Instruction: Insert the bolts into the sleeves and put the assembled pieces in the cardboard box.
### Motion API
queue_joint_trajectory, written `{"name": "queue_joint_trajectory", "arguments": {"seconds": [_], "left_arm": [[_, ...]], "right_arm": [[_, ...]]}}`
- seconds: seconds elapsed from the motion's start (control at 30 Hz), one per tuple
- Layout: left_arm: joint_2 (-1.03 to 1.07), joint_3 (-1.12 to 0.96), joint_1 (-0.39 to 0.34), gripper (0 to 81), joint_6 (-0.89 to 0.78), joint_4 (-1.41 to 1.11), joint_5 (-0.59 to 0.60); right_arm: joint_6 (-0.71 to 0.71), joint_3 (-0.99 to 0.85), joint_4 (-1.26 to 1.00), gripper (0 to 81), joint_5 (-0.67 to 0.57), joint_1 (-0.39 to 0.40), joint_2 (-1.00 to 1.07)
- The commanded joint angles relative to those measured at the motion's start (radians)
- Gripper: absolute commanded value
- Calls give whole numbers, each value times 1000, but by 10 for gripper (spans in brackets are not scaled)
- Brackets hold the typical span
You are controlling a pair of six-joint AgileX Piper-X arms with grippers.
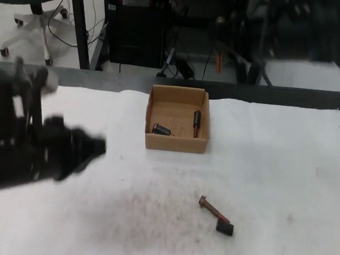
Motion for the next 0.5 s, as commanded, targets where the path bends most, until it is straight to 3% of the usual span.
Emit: {"name": "queue_joint_trajectory", "arguments": {"seconds": [0.0, 0.23, 0.47], "left_arm": [[-10, -6, 2, 3, 53, 88, -30], [-10, -6, 2, 3, 100, 113, -30], [-10, -6, 2, 3, 100, 113, -30]], "right_arm": [[8, -174, 128, 8, 3, -17, 143], [8, -529, 368, 8, 3, -17, 471], [20, -665, 478, 8, 3, -17, 627]]}}
